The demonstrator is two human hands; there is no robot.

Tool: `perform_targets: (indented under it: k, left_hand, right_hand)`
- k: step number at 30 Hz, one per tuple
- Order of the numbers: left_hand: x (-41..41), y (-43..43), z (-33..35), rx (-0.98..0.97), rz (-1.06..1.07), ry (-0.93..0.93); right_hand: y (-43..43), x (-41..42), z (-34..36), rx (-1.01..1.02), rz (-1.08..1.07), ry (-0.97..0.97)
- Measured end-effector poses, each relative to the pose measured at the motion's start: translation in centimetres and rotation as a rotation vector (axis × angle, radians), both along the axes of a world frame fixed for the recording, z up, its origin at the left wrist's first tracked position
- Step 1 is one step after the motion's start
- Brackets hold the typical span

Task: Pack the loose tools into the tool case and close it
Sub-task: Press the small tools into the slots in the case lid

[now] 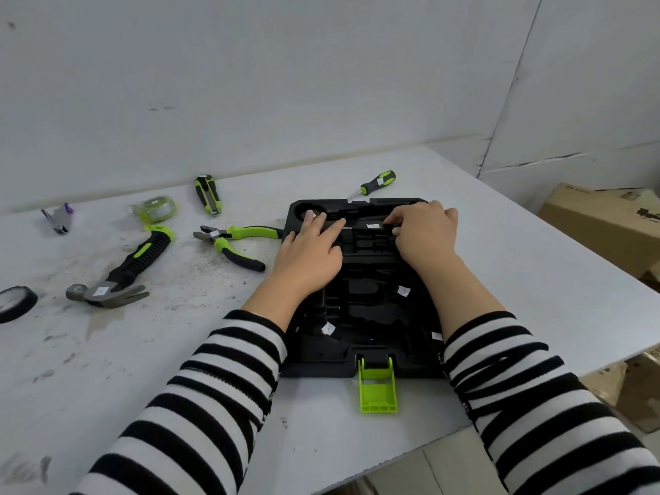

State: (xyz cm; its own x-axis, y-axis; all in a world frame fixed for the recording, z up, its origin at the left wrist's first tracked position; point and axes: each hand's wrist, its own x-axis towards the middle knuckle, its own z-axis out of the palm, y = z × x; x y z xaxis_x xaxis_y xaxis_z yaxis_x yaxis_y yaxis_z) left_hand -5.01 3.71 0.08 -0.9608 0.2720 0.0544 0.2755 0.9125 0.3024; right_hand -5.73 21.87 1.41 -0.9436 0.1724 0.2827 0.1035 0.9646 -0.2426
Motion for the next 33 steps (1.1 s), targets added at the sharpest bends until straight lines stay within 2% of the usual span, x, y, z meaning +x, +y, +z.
perform_targets:
  k: [6, 12, 20, 27, 29, 33]
  left_hand:
    - [0.4, 0.5, -0.7, -0.065, 0.042, 0.096]
    - [0.5, 0.6, -0.7, -0.1, 0.033, 0.066]
    - [0.5, 1.0, -0.1, -0.103, 0.028, -0.018]
    - [0.2, 1.4, -0.1, -0.095, 0.022, -0.01]
    - [0.3, 1.4, -0.2, -0.099, 0.022, -0.01]
    - [0.3, 1.5, -0.2, -0.103, 0.023, -0.008]
  right_hand:
    - [-0.6, 0.1, 0.2, 0.109, -0.032, -0.009]
    - [-0.3, 0.1, 0.1, 0.119, -0.079, -0.024]
    - [0.2, -0.2, 0.2, 0.007, -0.155, -0.028]
    - [0.8, -0.5, 0.3, -0.095, -0.167, -0.057]
    - [0.8, -0.6, 0.3, -0.073, -0.164, -0.06]
    - [0.2, -0.5, 0.1, 0.107, -0.103, -0.043]
